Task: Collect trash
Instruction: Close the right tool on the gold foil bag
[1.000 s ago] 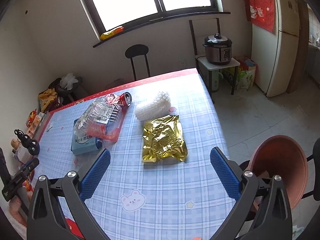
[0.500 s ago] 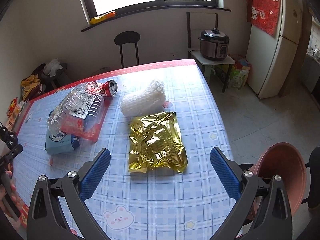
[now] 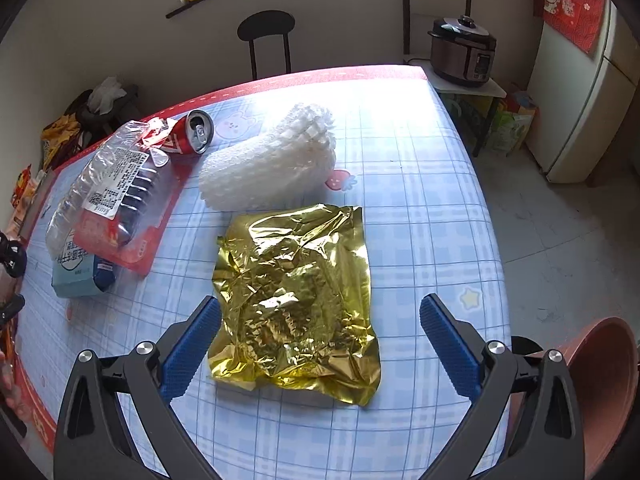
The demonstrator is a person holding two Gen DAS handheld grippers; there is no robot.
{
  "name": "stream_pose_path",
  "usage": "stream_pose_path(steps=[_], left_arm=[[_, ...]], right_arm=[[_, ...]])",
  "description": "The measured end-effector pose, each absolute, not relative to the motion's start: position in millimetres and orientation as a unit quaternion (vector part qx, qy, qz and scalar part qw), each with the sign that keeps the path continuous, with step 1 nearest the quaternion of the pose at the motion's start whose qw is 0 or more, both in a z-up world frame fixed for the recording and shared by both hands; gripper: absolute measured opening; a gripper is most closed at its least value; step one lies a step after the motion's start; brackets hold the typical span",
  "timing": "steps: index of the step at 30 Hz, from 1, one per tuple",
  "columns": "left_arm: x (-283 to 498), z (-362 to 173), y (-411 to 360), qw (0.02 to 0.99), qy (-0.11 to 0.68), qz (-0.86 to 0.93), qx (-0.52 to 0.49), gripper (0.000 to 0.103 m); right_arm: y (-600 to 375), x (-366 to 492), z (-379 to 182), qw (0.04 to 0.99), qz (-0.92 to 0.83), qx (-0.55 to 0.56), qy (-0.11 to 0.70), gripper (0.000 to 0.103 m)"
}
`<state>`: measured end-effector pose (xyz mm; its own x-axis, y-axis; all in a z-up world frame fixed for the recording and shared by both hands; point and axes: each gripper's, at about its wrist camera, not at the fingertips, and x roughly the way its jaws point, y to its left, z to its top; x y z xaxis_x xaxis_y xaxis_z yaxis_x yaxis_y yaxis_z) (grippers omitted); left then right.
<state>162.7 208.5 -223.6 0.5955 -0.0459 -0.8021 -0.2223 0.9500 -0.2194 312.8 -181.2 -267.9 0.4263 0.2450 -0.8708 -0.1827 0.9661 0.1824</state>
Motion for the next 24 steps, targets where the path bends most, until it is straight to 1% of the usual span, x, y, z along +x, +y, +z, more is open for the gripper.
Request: stream_pose_path(steps=[5,9,17,20,21,22,24], left_arm=[[168,-225,207,0.877,0.449,0.054,-0.163,0.076],[175,-227,201,0.876,0.452,0.050,-0.163,0.076],[191,-234,192,0.871,0.460,0.034,-0.171,0.075],[196,-237,190,0.869,0.465,0.034,-0.165,0.074],[197,-237,189,0.869,0.466,0.033,-0.165,0.074],[198,-238,188,0.868,0.466,0.032,-0.166,0.074],[198,-239,187,0.868,0.467,0.028,-0.167,0.073]], right_arm=[[-167,329,-281,0.844,0.128,0.015,0.522,0.098],[-169,337,-294,0.834,0.129,0.046,0.534,0.098],[-165,333,-295,0.826,0.154,0.047,0.540,0.098],[-161,321,-294,0.821,0.173,0.028,0.544,0.095],[-159,317,-293,0.820,0.178,0.020,0.543,0.092],[-158,314,-292,0.820,0.181,0.012,0.543,0.086],[-159,308,-291,0.813,0.192,0.023,0.549,0.084]])
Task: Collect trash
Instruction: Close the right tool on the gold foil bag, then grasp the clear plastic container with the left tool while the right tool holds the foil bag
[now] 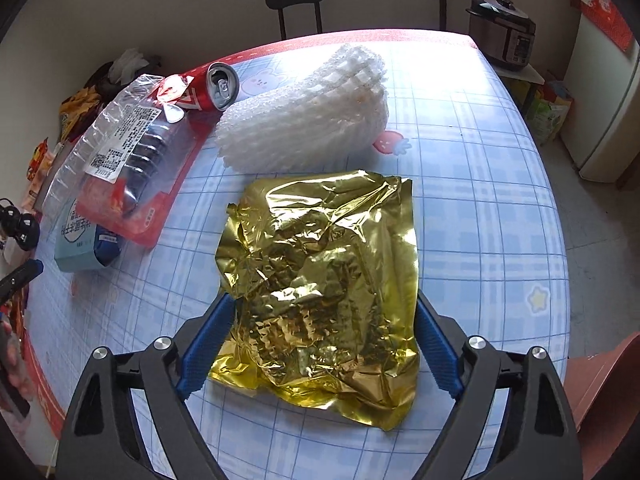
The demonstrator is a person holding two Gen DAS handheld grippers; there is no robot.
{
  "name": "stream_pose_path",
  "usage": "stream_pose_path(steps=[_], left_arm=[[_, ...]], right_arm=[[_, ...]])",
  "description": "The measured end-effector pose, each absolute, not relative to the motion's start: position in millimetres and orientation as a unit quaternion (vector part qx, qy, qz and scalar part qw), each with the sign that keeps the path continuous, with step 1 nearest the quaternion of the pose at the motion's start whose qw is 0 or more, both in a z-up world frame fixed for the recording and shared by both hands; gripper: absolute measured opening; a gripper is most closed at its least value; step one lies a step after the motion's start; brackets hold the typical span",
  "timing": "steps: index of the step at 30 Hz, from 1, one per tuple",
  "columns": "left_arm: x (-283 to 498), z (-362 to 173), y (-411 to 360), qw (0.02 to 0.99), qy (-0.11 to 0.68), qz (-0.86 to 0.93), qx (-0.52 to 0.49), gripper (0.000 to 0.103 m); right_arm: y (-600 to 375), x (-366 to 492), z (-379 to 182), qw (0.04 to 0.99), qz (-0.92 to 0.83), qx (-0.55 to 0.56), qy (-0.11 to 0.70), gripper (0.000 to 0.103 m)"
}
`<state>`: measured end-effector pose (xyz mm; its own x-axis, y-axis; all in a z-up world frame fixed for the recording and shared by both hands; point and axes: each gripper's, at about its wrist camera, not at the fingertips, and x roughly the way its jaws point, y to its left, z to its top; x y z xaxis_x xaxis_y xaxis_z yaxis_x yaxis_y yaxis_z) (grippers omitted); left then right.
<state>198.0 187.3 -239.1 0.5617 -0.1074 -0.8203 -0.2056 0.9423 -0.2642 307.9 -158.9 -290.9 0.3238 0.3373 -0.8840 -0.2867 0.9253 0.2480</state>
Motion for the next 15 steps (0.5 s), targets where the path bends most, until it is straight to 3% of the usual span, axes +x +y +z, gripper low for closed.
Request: stream_pose_path(steps=[8,15], left_arm=[[197,-242,185,0.867,0.470,0.018,-0.166,0.070],[199,-247,191,0.862,0.472,0.016,-0.183,0.070]], right_arm=[[-165,288,-272,0.798,0.229,0.101,0.548,0.083],[-165,278,-259,0.814,0.221,0.093,0.530,0.083]])
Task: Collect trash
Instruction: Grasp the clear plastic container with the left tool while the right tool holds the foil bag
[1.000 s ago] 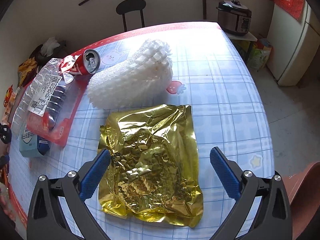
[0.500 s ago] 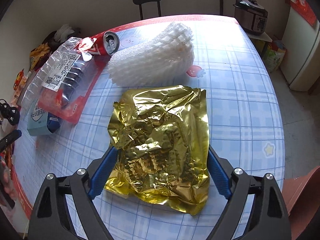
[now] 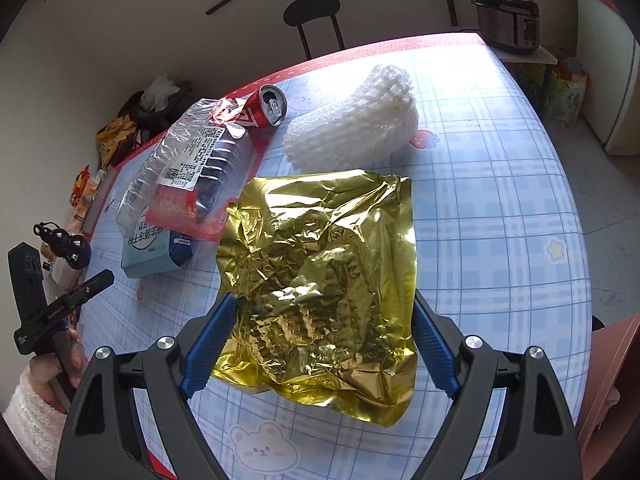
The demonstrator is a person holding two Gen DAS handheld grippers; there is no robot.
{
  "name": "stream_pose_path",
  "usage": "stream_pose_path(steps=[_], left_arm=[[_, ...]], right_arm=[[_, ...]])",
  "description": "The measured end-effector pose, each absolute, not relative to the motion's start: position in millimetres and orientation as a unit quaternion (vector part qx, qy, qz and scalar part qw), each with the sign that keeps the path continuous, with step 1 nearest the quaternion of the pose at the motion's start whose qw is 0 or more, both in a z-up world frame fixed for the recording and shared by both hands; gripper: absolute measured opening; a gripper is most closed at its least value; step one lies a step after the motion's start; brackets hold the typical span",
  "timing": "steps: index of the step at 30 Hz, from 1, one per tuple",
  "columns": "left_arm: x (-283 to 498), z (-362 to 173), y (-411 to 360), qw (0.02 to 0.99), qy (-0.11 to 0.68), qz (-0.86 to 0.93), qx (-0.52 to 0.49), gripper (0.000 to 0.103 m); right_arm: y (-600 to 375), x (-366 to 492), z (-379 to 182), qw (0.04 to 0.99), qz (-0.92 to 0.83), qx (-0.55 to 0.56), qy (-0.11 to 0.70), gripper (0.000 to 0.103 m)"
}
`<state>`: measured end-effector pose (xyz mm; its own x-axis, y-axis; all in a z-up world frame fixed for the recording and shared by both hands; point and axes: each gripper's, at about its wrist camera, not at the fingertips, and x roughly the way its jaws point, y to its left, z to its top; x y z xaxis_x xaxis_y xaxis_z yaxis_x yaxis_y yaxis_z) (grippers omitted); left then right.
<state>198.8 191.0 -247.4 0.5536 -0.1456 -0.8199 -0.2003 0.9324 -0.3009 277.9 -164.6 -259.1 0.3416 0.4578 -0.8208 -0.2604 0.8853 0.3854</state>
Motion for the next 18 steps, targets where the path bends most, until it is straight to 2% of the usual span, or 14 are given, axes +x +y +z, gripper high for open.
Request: stream_pose_path(steps=[4,6,11,15,18], left_arm=[[204,-251,201,0.859,0.464,0.015,-0.217,0.069],[207,-254,207,0.856,0.458,0.009,-0.240,0.065],[217,-251,214,0.855,0.451,0.008,-0.257,0.062],[219,-232,210,0.858,0.424,-0.045,-0.286,0.063],[225,-228,205,0.841,0.411,-0.089,-0.340,0.070]], right_arm=[[-167,271,-259,0.819,0.207,0.095,0.527,0.083],[-166,269,-262,0.817,0.205,0.101,0.530,0.083],[-164,266,-263,0.816,0.202,0.099,0.533,0.083],[-165,266,-259,0.819,0.206,0.097,0.527,0.083],[-164,267,-257,0.820,0.208,0.097,0.524,0.083]])
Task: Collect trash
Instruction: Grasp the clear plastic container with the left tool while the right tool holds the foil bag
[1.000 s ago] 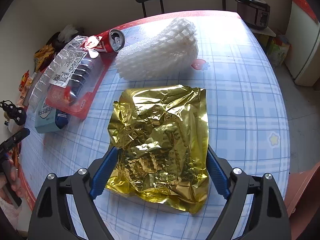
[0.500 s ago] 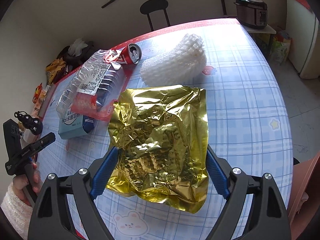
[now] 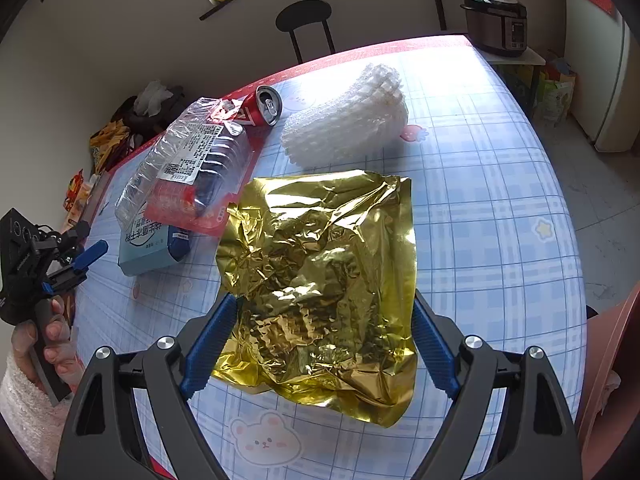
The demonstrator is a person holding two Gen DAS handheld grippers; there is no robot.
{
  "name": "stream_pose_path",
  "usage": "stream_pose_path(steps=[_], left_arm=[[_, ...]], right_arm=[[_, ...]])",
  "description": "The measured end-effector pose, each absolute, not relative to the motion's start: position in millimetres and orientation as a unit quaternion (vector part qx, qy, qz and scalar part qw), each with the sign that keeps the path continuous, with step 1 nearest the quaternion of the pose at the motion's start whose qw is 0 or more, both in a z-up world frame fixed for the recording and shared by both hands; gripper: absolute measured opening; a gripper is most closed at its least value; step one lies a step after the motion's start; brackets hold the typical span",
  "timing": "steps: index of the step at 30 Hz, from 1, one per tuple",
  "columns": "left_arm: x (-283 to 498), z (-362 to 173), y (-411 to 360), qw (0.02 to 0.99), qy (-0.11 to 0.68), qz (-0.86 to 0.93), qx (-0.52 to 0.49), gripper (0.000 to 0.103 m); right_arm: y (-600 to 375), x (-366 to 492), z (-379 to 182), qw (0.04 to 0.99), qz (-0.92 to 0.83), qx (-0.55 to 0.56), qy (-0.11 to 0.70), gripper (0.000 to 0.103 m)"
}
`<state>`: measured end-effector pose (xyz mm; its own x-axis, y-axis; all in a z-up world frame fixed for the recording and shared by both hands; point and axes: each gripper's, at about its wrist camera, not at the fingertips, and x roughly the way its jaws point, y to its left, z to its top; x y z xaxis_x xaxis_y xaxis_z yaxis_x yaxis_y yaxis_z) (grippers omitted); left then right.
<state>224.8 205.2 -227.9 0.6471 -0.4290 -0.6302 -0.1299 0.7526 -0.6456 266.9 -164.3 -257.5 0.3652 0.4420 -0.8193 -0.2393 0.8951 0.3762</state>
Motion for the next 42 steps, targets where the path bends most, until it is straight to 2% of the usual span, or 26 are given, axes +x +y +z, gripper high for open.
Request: stream_pose_path(steps=[6,12,21,29,31,32,37,39,42], left_arm=[[247,-248,216,0.778,0.384,-0.081,-0.490,0.070],[264,-270,222,0.743,0.387,-0.041,-0.544,0.071],[276,-280,224,0.735,0.370,-0.025,-0.567,0.071],[279,-278,212,0.746,0.382,-0.019,-0.545,0.071],[281,-278,207,0.744,0.386,-0.018,-0.545,0.067],[281,-279,205,0.742,0.389,-0.015,-0.545,0.059],[273,-280,205,0.737,0.375,-0.009,-0.563,0.053],[266,-275,206,0.740,0.362,-0.015,-0.566,0.045],[255,-261,206,0.755,0.348,-0.031,-0.555,0.040]], right_arm=[[-165,265,-256,0.821,0.210,0.095,0.522,0.083],[-167,263,-255,0.821,0.212,0.089,0.522,0.083],[-169,264,-257,0.819,0.202,0.092,0.529,0.083],[-167,265,-257,0.818,0.207,0.090,0.530,0.083],[-166,265,-257,0.818,0.207,0.091,0.529,0.083],[-167,265,-257,0.818,0.208,0.092,0.528,0.083],[-170,263,-256,0.818,0.212,0.090,0.527,0.083],[-172,262,-256,0.818,0.212,0.092,0.526,0.083],[-175,262,-255,0.818,0.212,0.097,0.525,0.083]])
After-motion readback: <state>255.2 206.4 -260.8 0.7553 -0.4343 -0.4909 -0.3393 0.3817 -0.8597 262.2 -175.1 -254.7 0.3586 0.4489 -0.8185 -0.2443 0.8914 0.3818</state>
